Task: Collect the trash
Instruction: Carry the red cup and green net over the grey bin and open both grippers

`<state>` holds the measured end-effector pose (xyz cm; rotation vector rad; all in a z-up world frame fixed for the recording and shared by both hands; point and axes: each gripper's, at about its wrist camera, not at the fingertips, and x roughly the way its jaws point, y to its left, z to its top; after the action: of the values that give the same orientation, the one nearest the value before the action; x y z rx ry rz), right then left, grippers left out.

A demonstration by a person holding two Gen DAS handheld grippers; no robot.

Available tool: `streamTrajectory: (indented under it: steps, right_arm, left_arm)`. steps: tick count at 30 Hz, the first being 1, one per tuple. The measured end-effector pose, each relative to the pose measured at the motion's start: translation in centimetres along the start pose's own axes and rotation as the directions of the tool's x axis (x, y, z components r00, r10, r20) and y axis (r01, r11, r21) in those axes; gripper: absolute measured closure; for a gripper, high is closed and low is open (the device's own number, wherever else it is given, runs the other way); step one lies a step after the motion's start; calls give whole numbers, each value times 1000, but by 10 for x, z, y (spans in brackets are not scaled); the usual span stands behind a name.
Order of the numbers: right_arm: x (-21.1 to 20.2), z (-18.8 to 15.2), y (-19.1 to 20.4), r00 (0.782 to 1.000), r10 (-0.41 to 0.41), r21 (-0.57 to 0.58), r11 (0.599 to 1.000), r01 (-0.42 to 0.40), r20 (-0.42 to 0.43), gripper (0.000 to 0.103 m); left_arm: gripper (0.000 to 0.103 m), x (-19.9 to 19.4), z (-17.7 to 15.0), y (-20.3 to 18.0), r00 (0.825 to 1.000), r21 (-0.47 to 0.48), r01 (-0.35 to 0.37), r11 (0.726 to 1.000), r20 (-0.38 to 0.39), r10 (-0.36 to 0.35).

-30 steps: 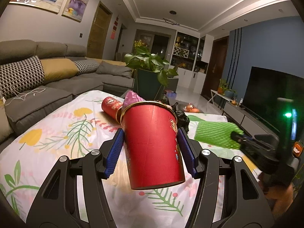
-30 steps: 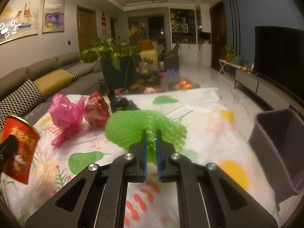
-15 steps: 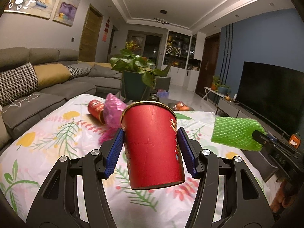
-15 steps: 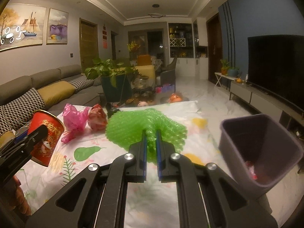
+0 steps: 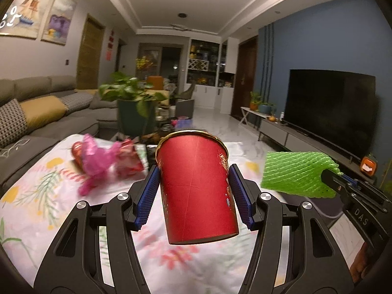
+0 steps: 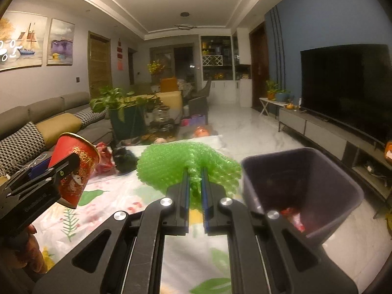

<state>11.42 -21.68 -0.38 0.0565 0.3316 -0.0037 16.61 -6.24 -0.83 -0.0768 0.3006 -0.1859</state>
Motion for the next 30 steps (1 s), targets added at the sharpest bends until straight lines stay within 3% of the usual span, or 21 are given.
streamTrajectory:
  steps: [15, 23, 30]
  right_arm:
    - [-5, 16, -76, 984, -165, 61, 985, 161, 68, 94]
    - [0, 20, -125, 958, -276, 108, 958, 267, 75, 94]
    - [3, 13, -146, 940, -332, 130, 938, 321, 75, 94]
  left_arm:
    - [46, 35, 18, -84, 988, 70, 153, 986, 25, -155]
    - [46, 61, 21, -135, 967, 84, 250, 965, 32, -253]
    - [46, 81, 16, -176, 938, 98, 342, 935, 19, -345]
